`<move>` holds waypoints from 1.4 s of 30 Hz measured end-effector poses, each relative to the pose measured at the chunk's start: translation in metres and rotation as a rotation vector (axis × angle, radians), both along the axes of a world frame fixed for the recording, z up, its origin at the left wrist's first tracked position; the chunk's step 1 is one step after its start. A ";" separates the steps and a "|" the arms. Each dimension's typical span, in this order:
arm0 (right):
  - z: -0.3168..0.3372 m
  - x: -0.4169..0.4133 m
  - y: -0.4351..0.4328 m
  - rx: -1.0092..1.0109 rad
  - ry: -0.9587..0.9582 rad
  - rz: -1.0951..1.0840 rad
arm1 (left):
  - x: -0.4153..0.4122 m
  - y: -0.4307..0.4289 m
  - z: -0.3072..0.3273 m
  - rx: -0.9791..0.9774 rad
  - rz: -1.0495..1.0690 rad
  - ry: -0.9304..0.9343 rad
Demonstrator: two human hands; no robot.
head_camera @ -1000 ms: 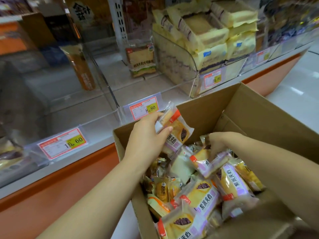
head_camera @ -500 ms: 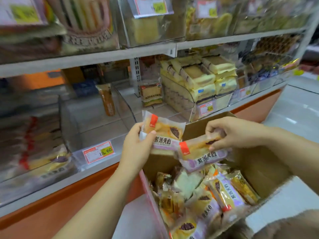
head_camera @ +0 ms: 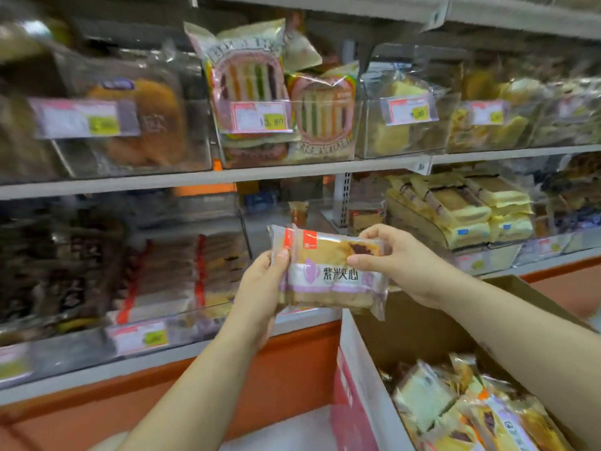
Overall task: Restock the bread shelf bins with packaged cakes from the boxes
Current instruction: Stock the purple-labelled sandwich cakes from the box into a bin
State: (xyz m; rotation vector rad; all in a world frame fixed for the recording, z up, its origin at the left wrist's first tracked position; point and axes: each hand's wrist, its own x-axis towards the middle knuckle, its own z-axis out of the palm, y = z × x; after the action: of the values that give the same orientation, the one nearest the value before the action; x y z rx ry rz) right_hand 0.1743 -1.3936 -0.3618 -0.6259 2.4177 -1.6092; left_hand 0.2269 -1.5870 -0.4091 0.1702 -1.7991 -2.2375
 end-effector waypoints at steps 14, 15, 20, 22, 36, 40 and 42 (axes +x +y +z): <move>-0.029 -0.004 -0.198 -0.166 -0.316 0.177 | 0.034 -0.165 -0.027 0.035 0.271 -0.055; -0.034 -0.005 -0.207 -0.166 -0.363 0.205 | 0.033 -0.173 -0.029 0.057 0.300 -0.045; -0.046 -0.017 -0.244 -0.245 -0.453 0.202 | 0.019 -0.201 -0.019 -0.073 0.383 -0.063; -0.046 -0.025 -0.258 -0.345 -0.556 0.198 | 0.012 -0.210 -0.013 -0.204 0.386 -0.088; -0.065 -0.099 -0.371 -0.396 -0.126 -0.053 | 0.027 -0.254 -0.020 -0.956 0.853 -0.259; -0.079 -0.115 -0.397 -0.291 0.122 -0.053 | 0.026 -0.257 -0.029 -0.959 0.829 -0.273; -0.089 -0.127 -0.405 -0.185 0.241 -0.049 | 0.022 -0.257 -0.032 -0.981 0.806 -0.268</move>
State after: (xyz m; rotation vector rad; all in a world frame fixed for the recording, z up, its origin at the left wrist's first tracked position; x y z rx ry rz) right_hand 0.0475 -1.7985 -0.4504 -0.8422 2.4811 -1.8931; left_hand 0.2485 -1.8441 -0.4413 0.8185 -2.1839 -0.7128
